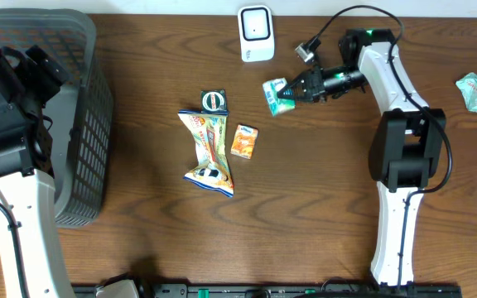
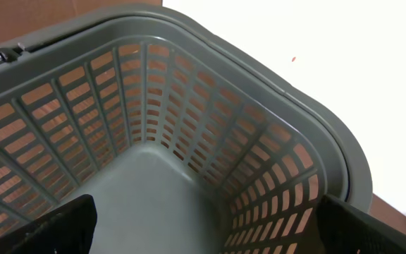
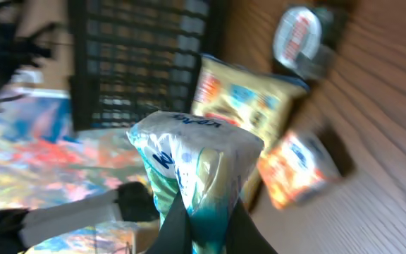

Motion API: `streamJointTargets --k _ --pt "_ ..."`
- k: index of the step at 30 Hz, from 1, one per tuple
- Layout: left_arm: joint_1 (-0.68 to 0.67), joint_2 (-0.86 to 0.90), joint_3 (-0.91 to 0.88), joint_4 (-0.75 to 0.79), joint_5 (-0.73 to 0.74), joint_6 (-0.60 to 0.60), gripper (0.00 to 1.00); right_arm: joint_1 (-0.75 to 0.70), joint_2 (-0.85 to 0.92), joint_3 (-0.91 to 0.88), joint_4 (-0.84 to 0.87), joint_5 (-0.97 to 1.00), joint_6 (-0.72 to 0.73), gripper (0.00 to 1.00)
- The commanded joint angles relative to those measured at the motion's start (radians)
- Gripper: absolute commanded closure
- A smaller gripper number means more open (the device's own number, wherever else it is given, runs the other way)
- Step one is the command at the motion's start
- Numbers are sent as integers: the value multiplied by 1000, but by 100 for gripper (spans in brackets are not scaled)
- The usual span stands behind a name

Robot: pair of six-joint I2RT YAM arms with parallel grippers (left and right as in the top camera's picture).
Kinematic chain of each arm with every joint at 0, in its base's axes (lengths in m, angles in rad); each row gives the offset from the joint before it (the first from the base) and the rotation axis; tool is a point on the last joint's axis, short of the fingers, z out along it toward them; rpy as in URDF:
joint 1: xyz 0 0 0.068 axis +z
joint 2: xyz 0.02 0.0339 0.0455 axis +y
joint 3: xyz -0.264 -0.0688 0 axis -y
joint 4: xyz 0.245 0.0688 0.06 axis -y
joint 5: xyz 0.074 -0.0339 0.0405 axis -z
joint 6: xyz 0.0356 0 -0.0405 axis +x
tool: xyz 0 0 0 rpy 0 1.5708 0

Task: Scan the item barcode
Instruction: 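Grasp the second light-green pack and pull it right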

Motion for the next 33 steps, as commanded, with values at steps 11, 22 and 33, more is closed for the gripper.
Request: streamJointTargets --k 11,22,33 --pt "5 0 16 0 -2 10 2 -14 -29 -3 1 -213 -122 99" --pt "5 0 16 0 -2 10 2 -13 -29 -3 19 -206 -122 99" --pt "5 0 16 0 -2 10 2 -3 -29 -3 19 -179 -121 99"
